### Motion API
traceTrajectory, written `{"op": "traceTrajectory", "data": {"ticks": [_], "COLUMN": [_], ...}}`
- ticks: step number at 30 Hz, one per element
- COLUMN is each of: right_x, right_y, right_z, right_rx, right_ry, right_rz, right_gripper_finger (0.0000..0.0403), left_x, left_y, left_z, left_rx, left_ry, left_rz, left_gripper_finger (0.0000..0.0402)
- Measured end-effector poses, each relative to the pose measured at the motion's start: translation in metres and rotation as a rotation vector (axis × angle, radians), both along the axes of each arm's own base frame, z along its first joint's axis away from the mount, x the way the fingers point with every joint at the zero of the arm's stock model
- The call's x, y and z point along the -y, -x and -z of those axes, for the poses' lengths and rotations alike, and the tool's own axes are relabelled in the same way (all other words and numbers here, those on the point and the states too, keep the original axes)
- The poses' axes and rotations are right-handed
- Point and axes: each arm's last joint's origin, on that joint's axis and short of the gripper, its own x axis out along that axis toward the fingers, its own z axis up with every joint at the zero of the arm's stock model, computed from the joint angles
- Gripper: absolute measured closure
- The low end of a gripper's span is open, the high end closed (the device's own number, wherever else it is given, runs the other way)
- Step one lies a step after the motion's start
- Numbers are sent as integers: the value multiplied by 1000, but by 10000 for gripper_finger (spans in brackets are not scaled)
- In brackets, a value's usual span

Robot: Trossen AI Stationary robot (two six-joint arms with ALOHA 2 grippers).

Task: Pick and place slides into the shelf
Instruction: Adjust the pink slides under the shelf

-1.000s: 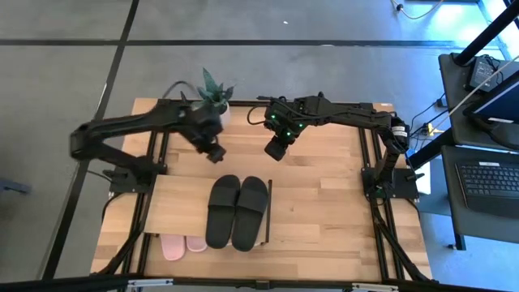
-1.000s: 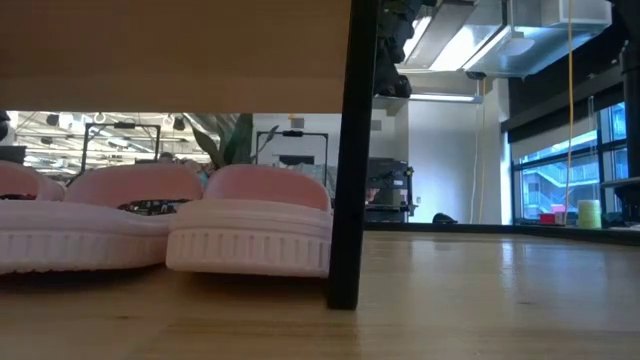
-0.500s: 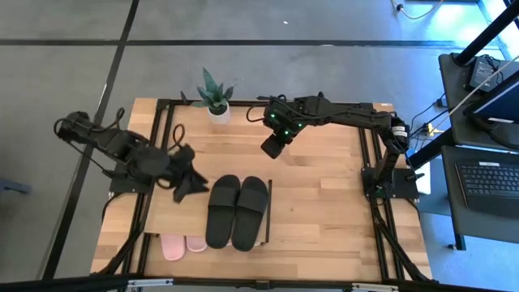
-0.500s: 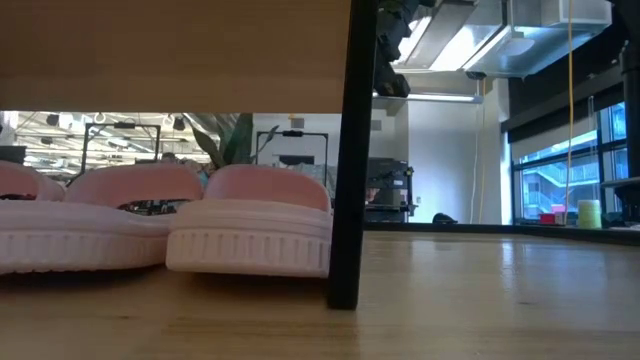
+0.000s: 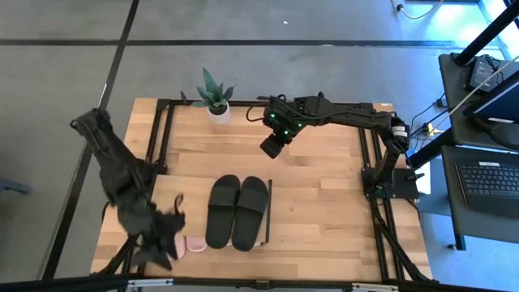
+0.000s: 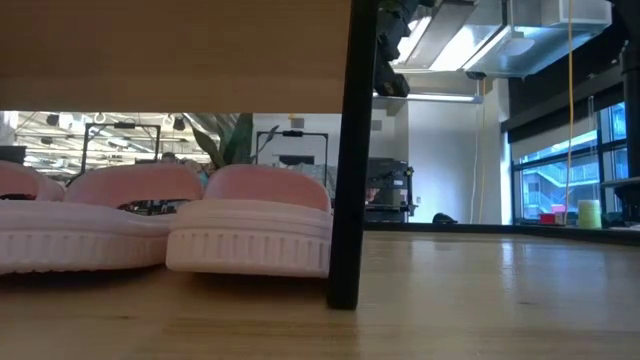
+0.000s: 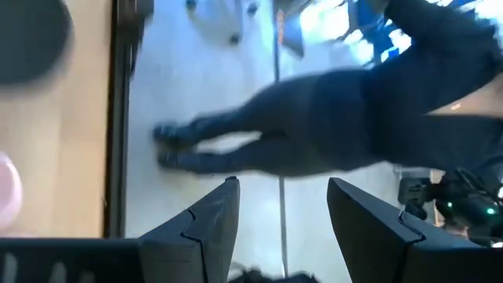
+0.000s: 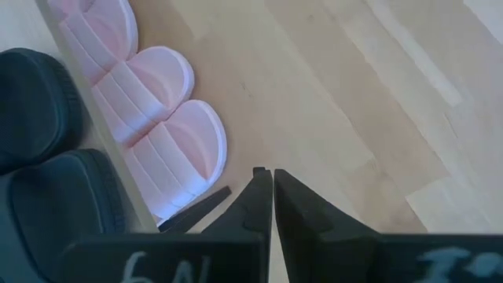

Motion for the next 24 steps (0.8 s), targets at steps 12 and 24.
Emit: {"op": "traceTrajectory", "data": {"ticks": [12,24], "right_x": [1,4], "right_y": [0,-3], "right_z": [0,-2], "right_rx": [-7,27], "right_ry": [32,81], "right_rz": [13,37], "right_gripper_finger": [384,384], "left_x": [90,147], "left_y": [8,7], "left_z": [55,110], "left_rx": [-338,-503], "left_ry": [-140,-678], "left_rz": [0,-67], "left_gripper_finger": [217,217]}}
